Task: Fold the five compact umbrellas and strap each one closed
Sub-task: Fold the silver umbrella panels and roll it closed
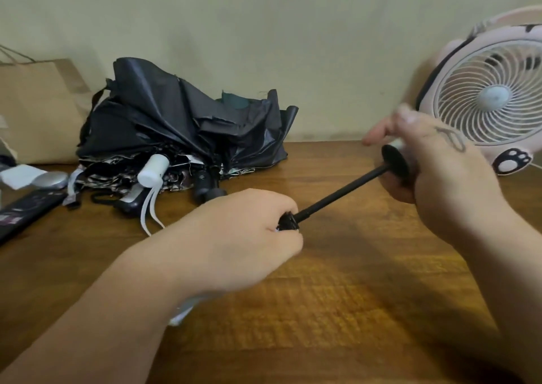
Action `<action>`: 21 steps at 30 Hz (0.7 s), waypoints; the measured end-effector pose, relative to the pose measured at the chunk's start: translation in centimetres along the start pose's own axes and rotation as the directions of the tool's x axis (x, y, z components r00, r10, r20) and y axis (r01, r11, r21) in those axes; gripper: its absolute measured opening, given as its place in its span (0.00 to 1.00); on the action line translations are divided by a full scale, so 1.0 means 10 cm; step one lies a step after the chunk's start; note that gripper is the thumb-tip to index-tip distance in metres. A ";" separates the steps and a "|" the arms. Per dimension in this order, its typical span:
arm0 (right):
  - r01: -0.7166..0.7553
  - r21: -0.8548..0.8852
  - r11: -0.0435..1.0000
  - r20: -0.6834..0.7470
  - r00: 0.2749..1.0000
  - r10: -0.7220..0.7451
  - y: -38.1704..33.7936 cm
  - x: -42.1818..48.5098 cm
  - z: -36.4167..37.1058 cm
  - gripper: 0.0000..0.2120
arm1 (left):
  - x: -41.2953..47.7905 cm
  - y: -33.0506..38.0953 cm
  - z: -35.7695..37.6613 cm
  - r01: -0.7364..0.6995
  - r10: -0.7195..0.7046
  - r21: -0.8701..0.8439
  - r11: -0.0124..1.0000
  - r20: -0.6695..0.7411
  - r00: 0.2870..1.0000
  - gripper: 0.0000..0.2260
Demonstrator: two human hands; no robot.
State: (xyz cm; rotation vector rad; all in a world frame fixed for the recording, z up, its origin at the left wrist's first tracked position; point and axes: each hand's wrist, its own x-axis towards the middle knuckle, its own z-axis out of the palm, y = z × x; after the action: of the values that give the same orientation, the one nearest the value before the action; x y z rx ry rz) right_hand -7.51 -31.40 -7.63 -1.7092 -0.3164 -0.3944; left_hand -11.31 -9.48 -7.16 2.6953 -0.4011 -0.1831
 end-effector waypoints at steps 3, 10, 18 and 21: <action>0.095 -0.113 0.989 0.062 0.994 -0.089 -0.01 -0.02 0.01 0.21 | -0.05 -0.01 -0.04 -0.009 0.007 0.045 0.999 0.050 0.999 0.11; -0.028 -0.177 0.984 -0.081 0.997 0.014 0.09 0.07 -0.05 0.23 | 0.05 0.09 0.13 -0.005 0.056 0.242 0.970 -0.203 0.978 0.13; 0.293 -0.144 0.945 -0.132 0.941 -0.312 0.03 0.05 -0.08 0.20 | 0.06 0.02 0.17 -0.108 0.151 0.129 0.986 -0.387 0.910 0.16; 0.310 -0.167 0.936 -0.138 0.933 -0.333 0.03 0.04 -0.10 0.21 | 0.02 0.01 0.13 -0.149 0.166 0.075 0.986 -0.362 0.917 0.21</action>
State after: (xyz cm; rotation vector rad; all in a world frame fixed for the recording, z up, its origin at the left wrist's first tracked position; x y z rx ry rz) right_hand -7.11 -32.40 -7.62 -1.7532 -0.4587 -0.8136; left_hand -11.33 -10.11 -8.28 2.6454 -0.5063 0.3786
